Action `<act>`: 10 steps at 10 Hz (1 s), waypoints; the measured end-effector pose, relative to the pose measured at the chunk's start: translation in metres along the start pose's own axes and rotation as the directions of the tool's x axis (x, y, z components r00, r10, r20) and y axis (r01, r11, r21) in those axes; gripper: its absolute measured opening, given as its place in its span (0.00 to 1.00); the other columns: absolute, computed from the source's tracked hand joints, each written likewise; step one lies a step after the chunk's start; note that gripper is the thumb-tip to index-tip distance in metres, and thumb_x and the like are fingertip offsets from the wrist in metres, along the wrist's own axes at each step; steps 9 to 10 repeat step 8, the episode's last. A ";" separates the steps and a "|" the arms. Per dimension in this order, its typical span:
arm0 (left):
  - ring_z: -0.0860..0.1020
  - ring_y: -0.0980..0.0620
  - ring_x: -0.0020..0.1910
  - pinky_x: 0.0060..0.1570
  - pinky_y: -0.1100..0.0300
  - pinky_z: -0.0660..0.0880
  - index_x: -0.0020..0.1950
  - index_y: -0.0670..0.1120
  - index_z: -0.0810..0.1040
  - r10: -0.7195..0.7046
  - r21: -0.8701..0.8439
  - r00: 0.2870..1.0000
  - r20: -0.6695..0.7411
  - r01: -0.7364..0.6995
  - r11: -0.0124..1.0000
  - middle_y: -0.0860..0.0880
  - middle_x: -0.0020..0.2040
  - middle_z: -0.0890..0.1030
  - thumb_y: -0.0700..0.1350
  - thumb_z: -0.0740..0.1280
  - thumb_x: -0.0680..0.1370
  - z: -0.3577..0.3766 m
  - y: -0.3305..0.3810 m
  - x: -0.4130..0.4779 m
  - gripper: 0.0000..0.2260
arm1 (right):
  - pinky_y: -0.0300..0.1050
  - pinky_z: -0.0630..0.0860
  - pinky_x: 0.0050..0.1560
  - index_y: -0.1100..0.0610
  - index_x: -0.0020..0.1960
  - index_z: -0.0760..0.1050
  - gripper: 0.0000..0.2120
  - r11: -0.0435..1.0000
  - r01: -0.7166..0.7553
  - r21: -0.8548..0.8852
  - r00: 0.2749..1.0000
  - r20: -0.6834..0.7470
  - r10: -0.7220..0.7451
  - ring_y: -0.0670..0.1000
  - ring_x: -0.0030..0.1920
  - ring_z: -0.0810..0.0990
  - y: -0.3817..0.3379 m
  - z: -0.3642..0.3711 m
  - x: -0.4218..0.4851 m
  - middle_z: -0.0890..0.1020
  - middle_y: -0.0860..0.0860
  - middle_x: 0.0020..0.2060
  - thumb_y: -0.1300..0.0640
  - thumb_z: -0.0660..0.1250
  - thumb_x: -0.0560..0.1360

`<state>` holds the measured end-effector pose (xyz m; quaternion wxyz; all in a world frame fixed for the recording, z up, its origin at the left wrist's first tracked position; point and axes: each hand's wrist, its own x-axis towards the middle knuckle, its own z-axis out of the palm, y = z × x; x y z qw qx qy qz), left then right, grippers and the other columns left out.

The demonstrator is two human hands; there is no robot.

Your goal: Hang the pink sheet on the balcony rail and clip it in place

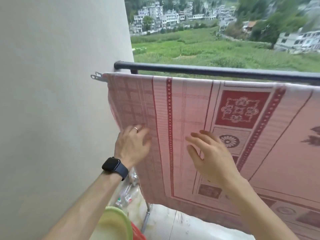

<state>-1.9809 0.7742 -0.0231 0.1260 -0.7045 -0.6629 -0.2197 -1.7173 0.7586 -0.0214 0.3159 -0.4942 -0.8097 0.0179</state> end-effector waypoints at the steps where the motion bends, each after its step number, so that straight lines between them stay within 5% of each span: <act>1: 0.70 0.45 0.68 0.65 0.45 0.68 0.65 0.54 0.77 0.047 -0.029 0.981 -0.190 -0.053 0.998 0.47 0.68 0.75 0.53 0.66 0.77 -0.029 0.025 0.041 0.17 | 0.57 0.72 0.66 0.50 0.63 0.80 0.14 0.998 0.021 -0.059 0.983 -0.183 -0.031 0.53 0.68 0.72 0.014 -0.042 0.018 0.80 0.48 0.63 0.50 0.66 0.79; 2: 0.63 0.45 0.73 0.71 0.44 0.59 0.72 0.54 0.70 0.096 -0.035 0.951 -0.293 -0.111 0.993 0.46 0.74 0.67 0.55 0.64 0.78 -0.053 0.045 0.084 0.22 | 0.60 0.68 0.67 0.53 0.64 0.78 0.16 0.990 -0.043 -0.132 0.920 -0.391 -0.012 0.56 0.69 0.69 0.027 -0.079 0.043 0.76 0.52 0.66 0.50 0.65 0.78; 4: 0.55 0.48 0.78 0.76 0.43 0.52 0.78 0.56 0.57 0.158 0.047 0.984 -0.081 -0.155 0.987 0.49 0.78 0.62 0.61 0.46 0.82 -0.043 0.061 0.128 0.25 | 0.66 0.41 0.76 0.43 0.74 0.63 0.24 0.907 -0.274 -0.319 0.945 -0.265 0.192 0.53 0.77 0.56 0.069 -0.108 0.076 0.68 0.47 0.73 0.39 0.52 0.80; 7: 0.43 0.51 0.79 0.74 0.49 0.36 0.79 0.59 0.48 0.110 0.030 0.989 -0.094 -0.108 0.994 0.51 0.80 0.52 0.65 0.45 0.81 -0.027 0.064 0.124 0.27 | 0.66 0.43 0.75 0.40 0.75 0.62 0.25 0.893 -0.269 -0.361 0.962 -0.150 0.230 0.50 0.76 0.57 0.069 -0.119 0.075 0.68 0.44 0.72 0.37 0.44 0.81; 8: 0.45 0.49 0.79 0.75 0.46 0.39 0.79 0.58 0.48 0.107 0.005 0.988 -0.107 -0.107 0.994 0.51 0.80 0.53 0.67 0.43 0.80 -0.025 0.065 0.123 0.29 | 0.63 0.48 0.76 0.41 0.75 0.64 0.25 0.952 -0.261 -0.162 0.961 -0.139 0.240 0.47 0.76 0.60 0.051 -0.161 0.074 0.70 0.42 0.73 0.37 0.44 0.82; 10: 0.45 0.49 0.79 0.75 0.46 0.39 0.79 0.58 0.48 0.107 0.005 0.988 -0.107 -0.107 0.994 0.51 0.80 0.53 0.67 0.43 0.80 -0.025 0.065 0.123 0.29 | 0.63 0.48 0.76 0.41 0.75 0.64 0.25 0.952 -0.261 -0.162 0.961 -0.139 0.240 0.47 0.76 0.60 0.051 -0.161 0.074 0.70 0.42 0.73 0.37 0.44 0.82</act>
